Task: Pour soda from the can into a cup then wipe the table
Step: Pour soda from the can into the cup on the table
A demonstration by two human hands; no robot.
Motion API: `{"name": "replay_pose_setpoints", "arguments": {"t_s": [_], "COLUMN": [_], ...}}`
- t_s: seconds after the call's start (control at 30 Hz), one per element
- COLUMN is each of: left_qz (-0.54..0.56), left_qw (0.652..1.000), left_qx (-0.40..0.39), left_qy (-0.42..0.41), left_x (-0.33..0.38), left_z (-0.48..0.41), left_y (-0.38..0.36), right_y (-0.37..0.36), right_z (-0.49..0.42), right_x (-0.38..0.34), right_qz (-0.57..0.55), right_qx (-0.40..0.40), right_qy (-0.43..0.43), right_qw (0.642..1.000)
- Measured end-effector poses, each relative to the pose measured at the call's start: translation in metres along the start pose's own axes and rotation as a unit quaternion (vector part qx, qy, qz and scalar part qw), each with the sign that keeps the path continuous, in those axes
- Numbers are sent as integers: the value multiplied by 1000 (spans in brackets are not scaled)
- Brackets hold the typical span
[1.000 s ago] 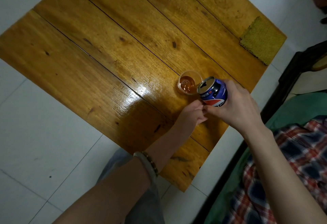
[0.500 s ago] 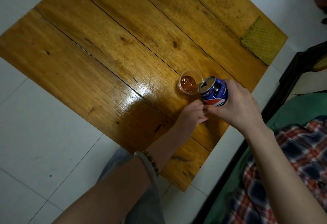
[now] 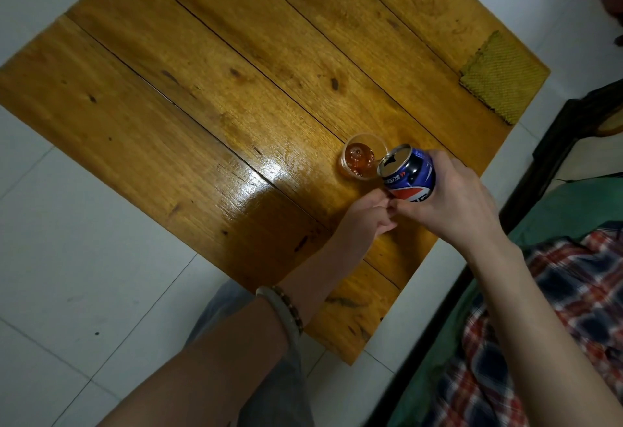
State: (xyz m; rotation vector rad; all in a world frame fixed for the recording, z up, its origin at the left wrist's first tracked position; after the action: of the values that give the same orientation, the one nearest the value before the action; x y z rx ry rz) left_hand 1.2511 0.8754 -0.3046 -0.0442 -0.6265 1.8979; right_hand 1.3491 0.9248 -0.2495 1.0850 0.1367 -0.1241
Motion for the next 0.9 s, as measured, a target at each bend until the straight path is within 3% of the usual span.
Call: {"name": "replay_pose_setpoints", "arguments": {"t_s": [0.9], "left_qz": [-10], "left_qw": [999], "left_qx": [-32], "left_qy": [-14], "left_x": [6], "left_z": [13], "left_y": [-5], "right_y": [2], "right_z": [-1], "right_x": [1], "right_qz": [10], "right_qx": [-3], "right_qy": [-1], "right_qw": [1000]}}
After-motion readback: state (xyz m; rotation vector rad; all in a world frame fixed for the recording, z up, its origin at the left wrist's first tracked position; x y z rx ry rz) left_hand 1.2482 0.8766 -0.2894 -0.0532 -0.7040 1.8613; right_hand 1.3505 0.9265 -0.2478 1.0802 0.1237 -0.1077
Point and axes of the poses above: each hand's wrist, its own z-axis away from the middle knuckle, its own y-axis out of the back of the hand, x = y × z, the point moved 5 cm from there along -z, towards the middle knuckle, and after that the axes turned 4 degrees about -x, right-handed, at the moved point
